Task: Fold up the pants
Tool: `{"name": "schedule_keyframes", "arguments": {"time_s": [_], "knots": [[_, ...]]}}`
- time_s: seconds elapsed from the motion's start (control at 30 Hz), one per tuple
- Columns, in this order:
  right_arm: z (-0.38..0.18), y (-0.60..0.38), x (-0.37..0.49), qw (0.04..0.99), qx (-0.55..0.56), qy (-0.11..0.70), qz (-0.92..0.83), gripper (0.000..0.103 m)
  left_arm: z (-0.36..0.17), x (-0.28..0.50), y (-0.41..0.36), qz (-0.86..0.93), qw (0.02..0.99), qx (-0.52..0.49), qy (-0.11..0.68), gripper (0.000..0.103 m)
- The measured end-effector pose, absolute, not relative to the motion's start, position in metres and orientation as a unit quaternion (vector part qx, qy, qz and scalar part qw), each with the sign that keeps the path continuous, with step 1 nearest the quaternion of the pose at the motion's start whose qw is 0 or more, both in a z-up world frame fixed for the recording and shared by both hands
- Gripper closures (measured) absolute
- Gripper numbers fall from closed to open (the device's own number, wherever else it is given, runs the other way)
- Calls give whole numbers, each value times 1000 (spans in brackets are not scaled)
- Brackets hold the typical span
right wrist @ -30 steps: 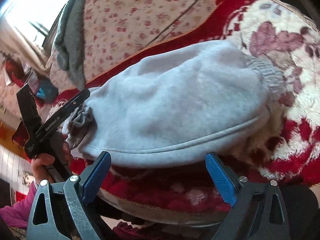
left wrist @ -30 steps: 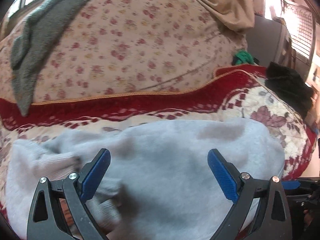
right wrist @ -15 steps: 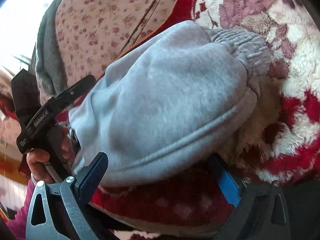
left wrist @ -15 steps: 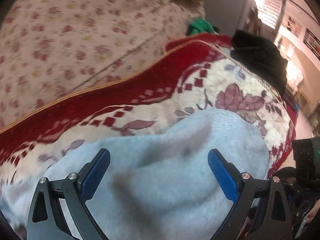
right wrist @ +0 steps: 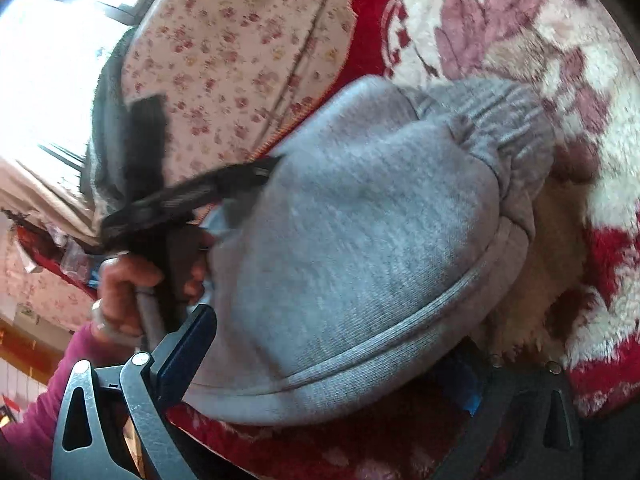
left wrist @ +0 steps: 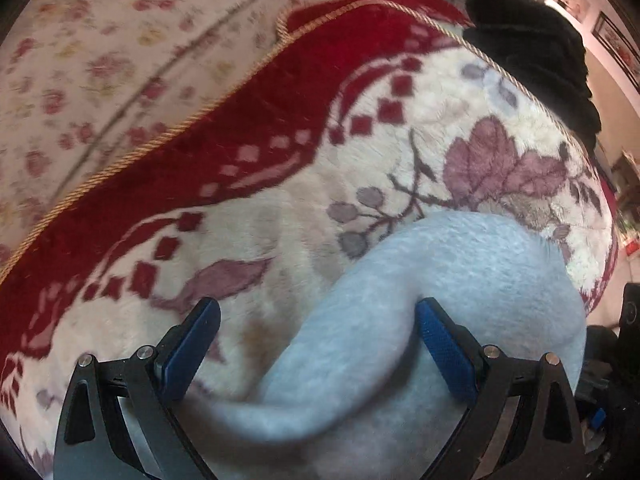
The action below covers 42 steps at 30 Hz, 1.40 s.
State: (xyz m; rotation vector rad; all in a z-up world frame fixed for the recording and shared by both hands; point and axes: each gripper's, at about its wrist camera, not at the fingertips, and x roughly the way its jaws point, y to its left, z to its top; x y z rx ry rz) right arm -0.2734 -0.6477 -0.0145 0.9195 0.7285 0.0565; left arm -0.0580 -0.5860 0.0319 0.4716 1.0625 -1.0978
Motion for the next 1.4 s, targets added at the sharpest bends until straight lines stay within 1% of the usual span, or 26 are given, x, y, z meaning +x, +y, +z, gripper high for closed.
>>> {"name": "schedule_keyframes", "arguments": {"time_s": [0.03, 0.07, 0.1, 0.17, 0.2, 0.3, 0.33, 0.4, 0.43, 0.47, 0.5, 0.53, 0.6, 0.73, 0.87, 1.07, 1.23, 1.4], "knots": [[-15, -649, -274, 832, 437, 341, 28, 9, 29, -58, -590, -497, 691, 215, 479, 4], [-17, -650, -273, 829, 443, 341, 28, 16, 26, -57, -593, -501, 683, 215, 486, 0], [-20, -653, -271, 823, 453, 341, 27, 21, 22, -54, -596, -506, 673, 212, 496, 0], [-25, -658, -267, 814, 472, 338, 30, 24, 15, -47, -600, -515, 651, 193, 523, 0], [-26, -659, -265, 813, 475, 337, 34, 28, 12, -42, -601, -519, 641, 185, 535, 0], [-30, -659, -261, 809, 479, 337, 46, 40, 9, -39, -603, -530, 625, 188, 541, 0], [-30, -659, -260, 809, 479, 336, 48, 42, 9, -39, -605, -531, 621, 196, 543, 0], [-29, -657, -259, 812, 476, 335, 52, 48, 10, -40, -608, -537, 613, 205, 542, 5], [-29, -657, -259, 813, 475, 333, 54, 49, 12, -41, -608, -544, 608, 208, 540, 20], [-28, -656, -259, 814, 474, 331, 56, 52, 16, -42, -608, -560, 595, 203, 540, 50], [-28, -656, -260, 814, 474, 330, 57, 54, 20, -44, -608, -581, 574, 191, 545, 64], [-27, -656, -260, 816, 473, 328, 59, 56, 24, -48, -608, -588, 572, 196, 537, 68], [-25, -654, -259, 820, 468, 325, 64, 59, 26, -55, -607, -593, 576, 214, 521, 71], [-20, -653, -259, 827, 459, 318, 69, 63, 29, -54, -601, -593, 584, 195, 519, 81], [-8, -649, -259, 840, 436, 313, 79, 67, 44, -60, -592, -596, 593, 196, 505, 84], [26, -640, -260, 861, 404, 290, 101, 70, 73, -56, -577, -607, 609, 161, 484, 85], [64, -623, -257, 880, 369, 274, 122, 70, 116, -47, -547, -615, 632, 127, 454, 85], [111, -590, -248, 898, 319, 259, 157, 70, 161, -38, -500, -617, 660, 90, 419, 85]]}}
